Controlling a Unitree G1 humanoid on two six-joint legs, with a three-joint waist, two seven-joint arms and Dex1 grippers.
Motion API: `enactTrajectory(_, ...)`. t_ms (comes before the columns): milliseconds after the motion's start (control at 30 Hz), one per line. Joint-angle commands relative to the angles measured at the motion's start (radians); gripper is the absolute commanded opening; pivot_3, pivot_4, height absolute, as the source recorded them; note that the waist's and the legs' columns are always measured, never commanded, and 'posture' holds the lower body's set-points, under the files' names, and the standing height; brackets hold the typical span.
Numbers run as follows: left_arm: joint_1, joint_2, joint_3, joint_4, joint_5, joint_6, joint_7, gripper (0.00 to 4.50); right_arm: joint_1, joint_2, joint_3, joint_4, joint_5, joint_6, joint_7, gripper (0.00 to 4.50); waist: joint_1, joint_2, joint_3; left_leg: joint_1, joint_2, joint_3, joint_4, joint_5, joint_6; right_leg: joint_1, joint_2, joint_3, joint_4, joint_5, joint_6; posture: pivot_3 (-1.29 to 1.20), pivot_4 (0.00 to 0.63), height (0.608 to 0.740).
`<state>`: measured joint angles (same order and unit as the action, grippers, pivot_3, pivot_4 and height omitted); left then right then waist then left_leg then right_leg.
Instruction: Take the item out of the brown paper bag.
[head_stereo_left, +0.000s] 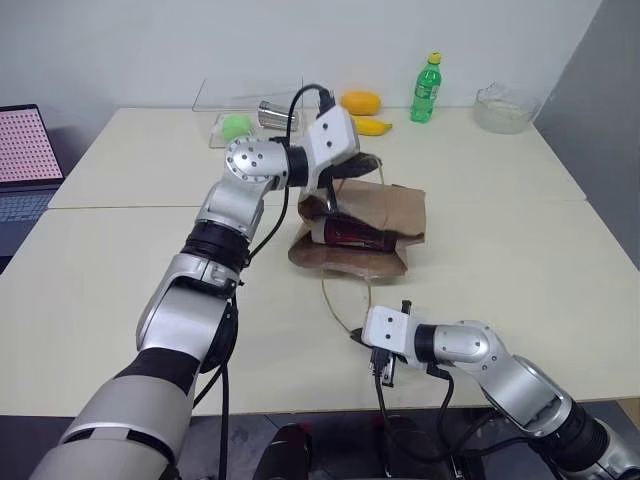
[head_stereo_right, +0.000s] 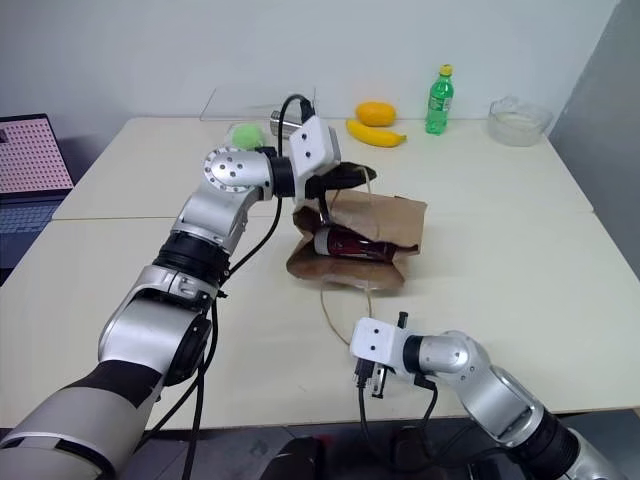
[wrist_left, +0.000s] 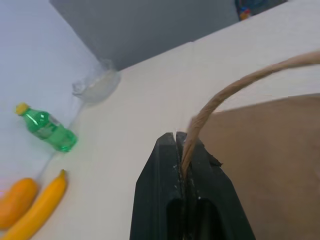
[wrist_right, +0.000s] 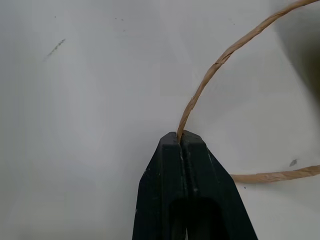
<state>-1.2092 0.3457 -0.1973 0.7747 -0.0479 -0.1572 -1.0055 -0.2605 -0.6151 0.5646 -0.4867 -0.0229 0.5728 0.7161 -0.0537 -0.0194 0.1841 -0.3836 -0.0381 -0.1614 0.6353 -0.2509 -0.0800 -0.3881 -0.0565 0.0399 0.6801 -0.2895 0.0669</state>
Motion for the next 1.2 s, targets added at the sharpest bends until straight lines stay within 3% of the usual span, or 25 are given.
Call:
enactTrajectory(33,-0.059,-0.003,0.037,0.041,0.009,-0.023,0.038,0.0,0.024,-0.018,0.008,-0.017,-0.014,0.012,0.027,0.05,0.0,0.0,0.0,0.0,0.0,0.0,0.0,0.0,0.0,0.0,0.0,0.0,0.0,0.0,0.0,0.0,0.15,0.74)
enactTrajectory(267,-0.09,-0.003,0.081,0.075,-0.031,0.015,0.001,0.0,0.042,-0.013,-0.05,-0.058,-0.035,0.022,-0.012,0.05,0.0,0.0,0.0,0.0,0.0,0.0,0.0,0.0,0.0,0.0,0.0,0.0,0.0,0.0,0.0,0.0,0.15,0.74)
enactTrajectory(300,-0.085,-0.001,0.086,0.063,-0.042,0.031,-0.02,0.0,0.045,-0.001,-0.072,-0.073,-0.03,0.027,-0.026,0.21,0.0,0.0,0.0,0.0,0.0,0.0,0.0,0.0,0.0,0.0,0.0,0.0,0.0,0.0,0.0,0.0,0.15,0.74)
enactTrajectory(400,-0.06,0.003,0.094,0.017,-0.063,0.071,-0.065,0.0,0.046,0.026,-0.124,-0.122,-0.022,0.047,-0.052,0.92,-0.001,0.0,0.0,-0.001,0.0,0.0,0.0,0.0,0.0,0.0,0.0,0.0,0.0,0.0,0.0,0.0,0.15,0.74)
enactTrajectory(633,-0.005,0.0,0.098,-0.097,-0.085,0.148,-0.099,0.0,0.04,0.017,-0.262,-0.33,0.063,0.214,-0.019,3.41,0.0,0.0,0.0,-0.001,0.0,-0.001,0.0,0.0,0.0,-0.001,0.0,0.0,0.0,0.0,-0.001,0.0,0.15,0.74)
enactTrajectory(900,0.002,-0.013,0.102,-0.129,-0.095,0.181,-0.097,0.0,-0.054,-0.016,-0.432,-0.439,0.266,0.414,0.033,3.41,0.0,0.0,0.0,-0.001,0.0,0.0,0.001,0.0,0.0,0.0,0.0,0.0,0.0,0.0,-0.001,0.0,0.15,0.74)
enactTrajectory(967,0.001,-0.015,0.105,-0.131,-0.097,0.185,-0.096,0.0,-0.12,0.006,-0.409,-0.417,0.276,0.437,0.006,3.41,-0.002,0.0,0.0,-0.001,0.0,0.0,0.001,0.0,0.0,0.0,0.0,0.0,0.001,0.0,-0.001,0.0,0.15,0.74)
enactTrajectory(1100,-0.011,-0.027,0.115,-0.121,-0.099,0.19,-0.084,0.0,-0.303,0.045,-0.172,-0.206,0.11,0.384,-0.101,3.41,-0.006,0.0,0.0,0.0,0.0,0.0,0.0,0.0,0.0,-0.001,0.0,0.0,0.001,0.0,-0.001,0.0,0.15,0.74)
enactTrajectory(1200,-0.013,-0.03,0.118,-0.125,-0.102,0.196,-0.08,0.0,-0.408,0.089,-0.065,-0.049,0.011,0.333,-0.156,3.41,-0.005,0.0,0.0,-0.001,0.0,0.0,0.001,0.0,0.0,-0.001,0.0,0.0,0.001,0.001,-0.001,0.0,0.15,0.74)
